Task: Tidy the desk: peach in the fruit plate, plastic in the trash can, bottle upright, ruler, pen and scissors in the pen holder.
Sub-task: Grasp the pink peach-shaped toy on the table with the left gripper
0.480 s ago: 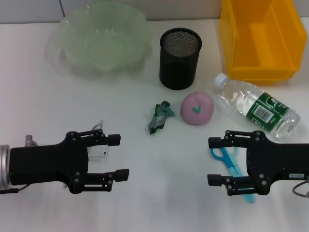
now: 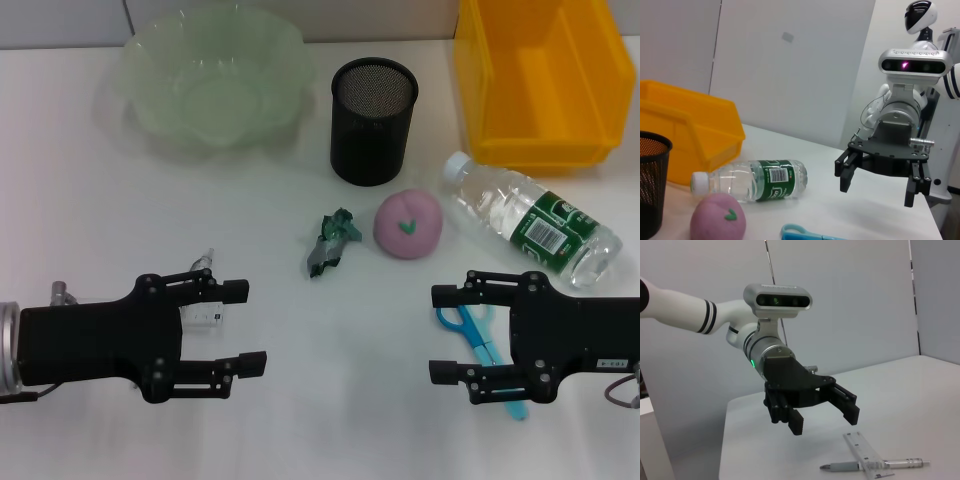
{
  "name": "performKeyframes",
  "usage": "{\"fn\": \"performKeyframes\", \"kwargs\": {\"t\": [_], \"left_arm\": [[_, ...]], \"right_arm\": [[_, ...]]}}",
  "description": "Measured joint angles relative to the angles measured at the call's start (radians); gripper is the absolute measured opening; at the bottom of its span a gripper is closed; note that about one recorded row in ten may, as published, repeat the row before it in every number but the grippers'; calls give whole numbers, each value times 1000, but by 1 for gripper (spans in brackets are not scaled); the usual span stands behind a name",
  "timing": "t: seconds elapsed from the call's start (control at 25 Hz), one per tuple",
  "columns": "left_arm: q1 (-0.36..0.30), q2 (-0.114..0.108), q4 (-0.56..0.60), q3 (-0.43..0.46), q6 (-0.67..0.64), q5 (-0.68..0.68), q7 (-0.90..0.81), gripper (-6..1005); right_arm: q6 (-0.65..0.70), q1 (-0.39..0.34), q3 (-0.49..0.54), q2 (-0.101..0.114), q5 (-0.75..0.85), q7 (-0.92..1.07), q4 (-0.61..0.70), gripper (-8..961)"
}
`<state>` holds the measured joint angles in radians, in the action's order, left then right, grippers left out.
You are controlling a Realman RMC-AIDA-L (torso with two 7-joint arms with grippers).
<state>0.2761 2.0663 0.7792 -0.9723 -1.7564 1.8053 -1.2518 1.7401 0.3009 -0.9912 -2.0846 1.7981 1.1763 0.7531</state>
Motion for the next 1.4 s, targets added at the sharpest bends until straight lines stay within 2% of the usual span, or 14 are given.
{"fn": "performKeyframes", "kwargs": {"t": [0.16, 0.52, 0.76, 0.84, 1.0, 1.08, 1.2, 1.4], "left_arm": [[-3, 1, 0, 1, 3, -4, 6, 787], [7, 3, 0, 6, 8, -14, 9, 773], [26, 6, -2, -5, 17, -65, 9, 764], [40, 9, -6, -42, 22, -129, 9, 761], [45, 9, -7, -52, 27, -142, 9, 754], [116, 10, -9, -158, 136, -178, -14, 751], [156, 11, -9, -207, 200, -178, -41, 747], [258, 9, -13, -323, 357, -175, -199, 739]], "right_arm": [[0, 1, 1, -2, -3, -4, -15, 797], [-3, 2, 18, 0, -34, -100, -140, 797], [17, -19, 86, 2, -48, -174, -217, 797], [27, -29, 112, 2, -48, -213, -250, 797], [38, -39, 155, 2, -50, -307, -334, 797], [35, -39, 155, 2, -49, -320, -356, 797], [30, -39, 152, 1, -46, -321, -365, 797], [26, -38, 149, 1, -43, -323, -390, 797]]}}
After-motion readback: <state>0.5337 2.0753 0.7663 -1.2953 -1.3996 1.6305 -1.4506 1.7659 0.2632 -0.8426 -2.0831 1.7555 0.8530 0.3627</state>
